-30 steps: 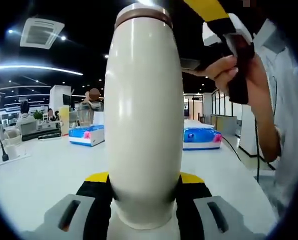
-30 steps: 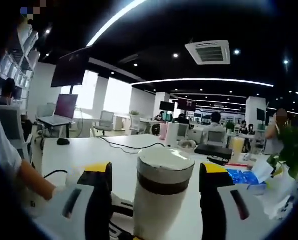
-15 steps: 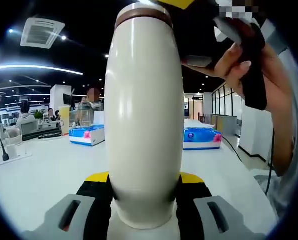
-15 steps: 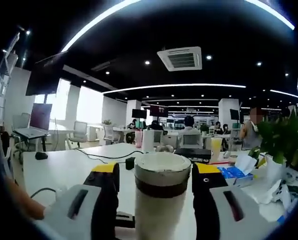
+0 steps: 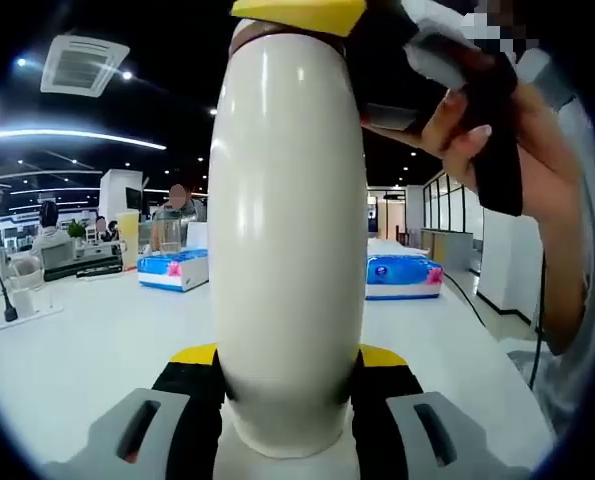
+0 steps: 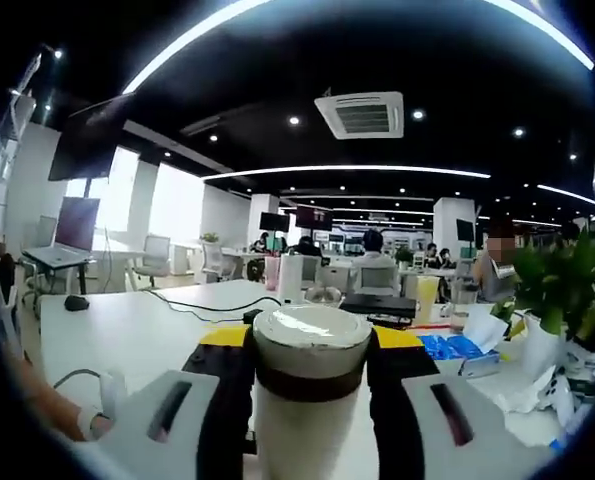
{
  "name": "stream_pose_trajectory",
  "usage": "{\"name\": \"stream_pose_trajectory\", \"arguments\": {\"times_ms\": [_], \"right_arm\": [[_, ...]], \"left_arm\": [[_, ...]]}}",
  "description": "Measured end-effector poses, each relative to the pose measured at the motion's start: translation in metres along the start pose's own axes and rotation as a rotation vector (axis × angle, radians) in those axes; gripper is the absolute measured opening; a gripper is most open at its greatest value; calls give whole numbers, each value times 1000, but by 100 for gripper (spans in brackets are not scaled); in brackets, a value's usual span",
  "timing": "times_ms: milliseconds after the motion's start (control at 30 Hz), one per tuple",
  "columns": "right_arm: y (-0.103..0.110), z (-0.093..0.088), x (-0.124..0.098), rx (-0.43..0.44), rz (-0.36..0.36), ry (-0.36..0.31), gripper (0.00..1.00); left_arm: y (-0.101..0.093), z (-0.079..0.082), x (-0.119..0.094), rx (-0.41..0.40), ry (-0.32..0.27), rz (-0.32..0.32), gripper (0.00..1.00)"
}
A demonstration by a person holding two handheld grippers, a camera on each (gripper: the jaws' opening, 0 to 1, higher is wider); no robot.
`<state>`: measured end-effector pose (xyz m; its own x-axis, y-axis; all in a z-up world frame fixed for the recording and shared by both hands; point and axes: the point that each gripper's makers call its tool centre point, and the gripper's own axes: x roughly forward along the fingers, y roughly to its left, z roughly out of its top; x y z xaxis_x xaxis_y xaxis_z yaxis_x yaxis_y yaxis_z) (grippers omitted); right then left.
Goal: Grasp the water cup twist off the cup lid place the cup lid on the table
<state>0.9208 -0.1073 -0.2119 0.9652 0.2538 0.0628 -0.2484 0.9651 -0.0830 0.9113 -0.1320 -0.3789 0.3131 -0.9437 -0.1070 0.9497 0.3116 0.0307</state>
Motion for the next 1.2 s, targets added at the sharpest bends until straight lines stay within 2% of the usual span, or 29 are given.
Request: {"name": "stream_pose_trajectory", "arguments": {"times_ms": [200,567,933,1067,1200], "right_arm": [[1,0,0,-4,51,1,47],[8,-2,2,11,331,34,46],[10,-4,4,21,483,45,46],[14,-3,3,37,577,28,46],[14,-4,1,47,630,27,46]], "left_arm": [[-1,0,0,-1,1,1,51],[3,0,0,-8,1,3,51],[4,-1,1,-11,1,5,51],[4,-1,1,-13,1,6,51],[4,-1,1,-8,2,5,51]]}}
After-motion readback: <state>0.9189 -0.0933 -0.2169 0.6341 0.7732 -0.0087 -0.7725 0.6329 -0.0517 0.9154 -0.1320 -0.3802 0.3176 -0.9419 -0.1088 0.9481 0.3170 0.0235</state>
